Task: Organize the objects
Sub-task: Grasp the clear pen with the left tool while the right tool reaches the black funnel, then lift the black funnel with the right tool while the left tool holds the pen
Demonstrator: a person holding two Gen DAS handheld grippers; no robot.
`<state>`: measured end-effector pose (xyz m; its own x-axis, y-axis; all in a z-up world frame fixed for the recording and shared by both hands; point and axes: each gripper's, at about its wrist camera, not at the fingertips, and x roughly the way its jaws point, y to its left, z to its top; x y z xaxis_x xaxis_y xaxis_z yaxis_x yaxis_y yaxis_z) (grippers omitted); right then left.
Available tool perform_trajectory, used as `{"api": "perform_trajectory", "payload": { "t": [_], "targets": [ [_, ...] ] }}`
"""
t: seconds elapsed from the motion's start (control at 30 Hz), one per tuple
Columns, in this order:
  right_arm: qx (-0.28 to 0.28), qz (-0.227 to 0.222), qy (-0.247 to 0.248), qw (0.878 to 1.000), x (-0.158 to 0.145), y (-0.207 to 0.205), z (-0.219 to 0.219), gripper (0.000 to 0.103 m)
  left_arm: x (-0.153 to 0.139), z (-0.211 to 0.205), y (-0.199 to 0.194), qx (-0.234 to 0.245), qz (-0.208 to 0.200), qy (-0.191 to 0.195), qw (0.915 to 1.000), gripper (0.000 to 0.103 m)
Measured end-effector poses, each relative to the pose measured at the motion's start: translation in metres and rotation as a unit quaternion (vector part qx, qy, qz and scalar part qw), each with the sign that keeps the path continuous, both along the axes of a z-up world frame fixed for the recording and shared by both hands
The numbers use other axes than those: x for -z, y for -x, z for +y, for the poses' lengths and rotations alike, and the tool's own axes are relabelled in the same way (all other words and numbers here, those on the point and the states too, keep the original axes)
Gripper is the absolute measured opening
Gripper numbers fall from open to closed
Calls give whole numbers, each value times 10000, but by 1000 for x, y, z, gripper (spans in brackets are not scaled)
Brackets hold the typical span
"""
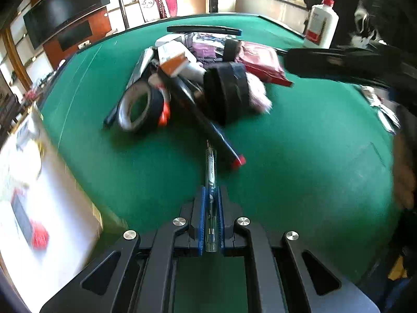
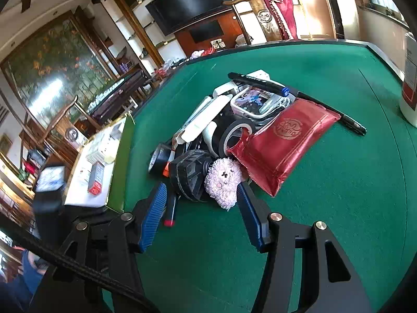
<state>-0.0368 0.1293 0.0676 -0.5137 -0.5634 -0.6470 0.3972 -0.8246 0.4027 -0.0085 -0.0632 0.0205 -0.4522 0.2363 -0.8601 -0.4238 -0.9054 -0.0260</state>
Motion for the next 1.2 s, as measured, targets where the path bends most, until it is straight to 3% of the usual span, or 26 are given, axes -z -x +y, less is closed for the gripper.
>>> {"api": "perform_trajectory", "payload": {
  "t": [0.23, 0.4, 0.43, 0.5, 0.57, 0.67, 0.83, 0.9, 1.03, 1.17, 1.2],
  "targets": [
    [-40, 347, -818, 9960, 1, 0, -44, 58, 2, 0, -16, -106, 169, 67, 9998, 6],
    [83, 757, -1840, 9800, 10, 11, -83, 59, 2, -3, -13, -175, 161, 30, 9997, 6],
    [41, 675, -1914, 9792, 17, 15, -86, 56, 2, -4, -12, -209, 170, 40, 9996, 6],
    [32, 565, -2001, 9781, 26, 19, -85, 37, 1, -1, -11, -221, 222, 176, 9994, 7],
    [72, 652, -1973, 9781, 23, 16, -78, 27, -1, 4, -10, -195, 271, 390, 9987, 7],
    [119, 630, -1544, 9859, 11, 10, -60, 26, -2, 12, -6, -95, 374, 552, 9977, 7],
    [281, 760, -1038, 9913, -11, -4, -32, 26, -4, 11, -8, -191, 401, 396, 9982, 7],
    [335, 877, -845, 9920, -23, -10, -24, 26, -5, 6, -16, -167, 304, 122, 9993, 7],
    [310, 999, -750, 9917, -34, -16, -23, 26, -8, -4, -30, -252, 202, -109, 9994, 7],
    [-8, 689, -963, 9930, -21, -10, -39, 26, -11, -5, -39, -283, 256, 73, 9992, 7],
    [-170, 590, -951, 9936, -17, -10, -44, 32, -9, -6, -38, -283, 236, 101, 9993, 7]
  ]
}}
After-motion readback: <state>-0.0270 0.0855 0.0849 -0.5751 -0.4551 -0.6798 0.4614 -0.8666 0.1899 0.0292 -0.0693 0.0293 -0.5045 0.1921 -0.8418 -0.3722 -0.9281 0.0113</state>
